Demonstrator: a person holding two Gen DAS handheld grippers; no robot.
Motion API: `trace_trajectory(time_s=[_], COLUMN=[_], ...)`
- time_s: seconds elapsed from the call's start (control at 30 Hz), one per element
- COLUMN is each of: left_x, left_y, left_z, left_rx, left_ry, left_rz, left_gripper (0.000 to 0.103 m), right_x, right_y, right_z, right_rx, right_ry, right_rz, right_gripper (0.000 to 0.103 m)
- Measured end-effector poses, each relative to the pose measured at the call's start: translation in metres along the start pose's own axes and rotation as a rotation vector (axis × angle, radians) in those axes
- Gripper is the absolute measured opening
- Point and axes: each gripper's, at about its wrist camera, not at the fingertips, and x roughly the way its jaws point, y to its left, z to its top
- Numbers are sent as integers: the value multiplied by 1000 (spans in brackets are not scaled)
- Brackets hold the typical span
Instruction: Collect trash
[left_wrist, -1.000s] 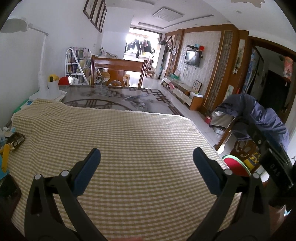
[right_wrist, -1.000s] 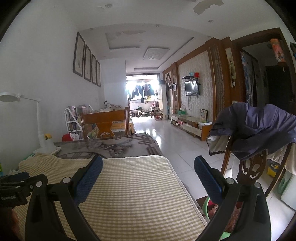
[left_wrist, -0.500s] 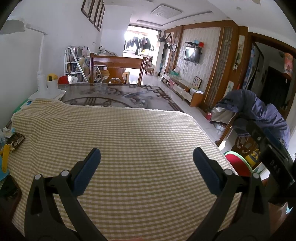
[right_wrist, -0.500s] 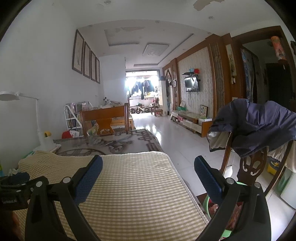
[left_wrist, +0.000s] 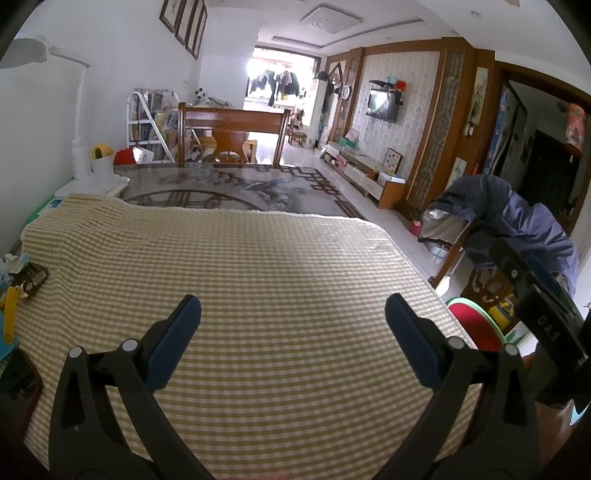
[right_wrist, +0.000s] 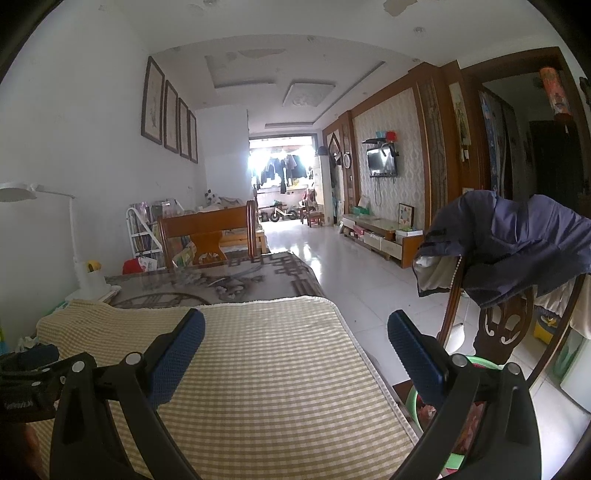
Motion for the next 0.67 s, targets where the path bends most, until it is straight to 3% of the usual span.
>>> trace_trajectory(time_s=[0.2, 0.37, 0.5, 0.67], left_x=[2, -4, -1, 6], left_y=[0, -1, 3, 12], left_z=[-3, -3, -1, 0], left_rx=[9, 19, -9, -39], left_ry=[17, -13, 3, 18], left_rz=[-2, 18, 29, 74], left_gripper=[98, 98, 98, 98], right_x=[0, 6, 43, 132], right_y=[0, 0, 1, 13], right_z=[-1, -3, -10, -40], right_rx=[0, 6, 21, -3], right_ry=[3, 34, 169, 486], right_rz=[0, 9, 47, 49], right_gripper=[96, 96, 96, 96])
